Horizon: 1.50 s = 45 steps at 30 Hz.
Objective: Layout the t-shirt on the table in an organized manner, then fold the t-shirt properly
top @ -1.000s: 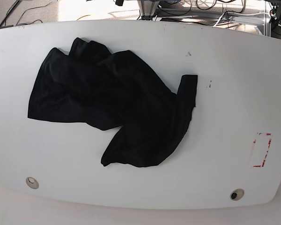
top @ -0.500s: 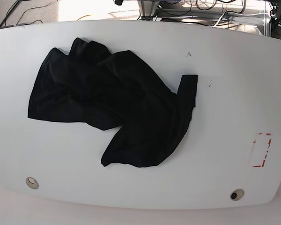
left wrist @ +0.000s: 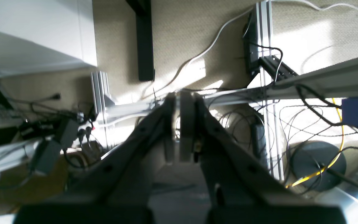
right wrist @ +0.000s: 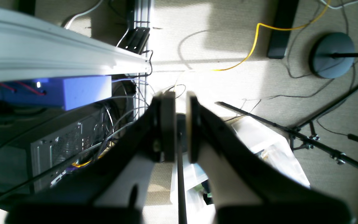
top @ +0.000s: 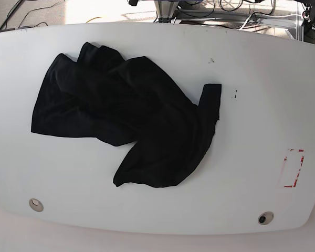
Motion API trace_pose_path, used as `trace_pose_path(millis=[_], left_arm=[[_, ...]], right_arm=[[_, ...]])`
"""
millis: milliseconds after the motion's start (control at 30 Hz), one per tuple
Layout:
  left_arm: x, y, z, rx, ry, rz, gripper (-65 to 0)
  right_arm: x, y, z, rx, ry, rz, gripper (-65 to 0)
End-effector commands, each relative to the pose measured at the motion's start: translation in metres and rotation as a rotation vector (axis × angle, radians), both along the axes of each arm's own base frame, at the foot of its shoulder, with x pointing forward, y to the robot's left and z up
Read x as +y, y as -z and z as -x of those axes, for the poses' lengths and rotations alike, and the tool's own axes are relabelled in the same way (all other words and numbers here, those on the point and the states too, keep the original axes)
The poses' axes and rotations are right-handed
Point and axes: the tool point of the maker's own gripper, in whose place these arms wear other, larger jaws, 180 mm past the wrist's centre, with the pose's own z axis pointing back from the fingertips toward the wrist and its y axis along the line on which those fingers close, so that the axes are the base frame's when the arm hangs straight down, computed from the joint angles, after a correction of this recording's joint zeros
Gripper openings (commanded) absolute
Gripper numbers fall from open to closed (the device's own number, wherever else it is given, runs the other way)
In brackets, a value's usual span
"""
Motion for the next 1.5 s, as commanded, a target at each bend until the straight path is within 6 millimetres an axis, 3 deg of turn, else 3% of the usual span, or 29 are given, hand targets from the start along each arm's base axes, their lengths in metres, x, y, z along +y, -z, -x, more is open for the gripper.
trace_pose_path(millis=[0, 267, 767, 1267, 1467], left_arm=[[0.003, -0.019, -0.006, -0.038, 0.026, -0.012, -64.4], [-0.01, -0.049, -0.038, -0.145, 0.062, 0.009, -64.4], [-0.034, -0.099, -0.092, -0.339, 0.106, 0.046, -64.3], [-0.036, -0.11, -0.127, -0.448, 0.11, 0.043, -64.4], [-0.036, -0.118, -0.147, -0.51, 0.108, 0.043, -64.4]], right_arm=[[-0.011, -0.019, -0.007, -0.047, 0.033, 0.028, -59.5], [-0.027, -0.042, -0.031, -0.125, 0.03, 0.07, -59.5], [-0.023, -0.066, -0.066, -0.277, 0.02, 0.066, -59.5], [-0.023, -0.074, -0.112, -0.416, 0.01, 0.064, -59.5], [-0.024, -0.08, -0.143, -0.495, 0.008, 0.069, -59.5]])
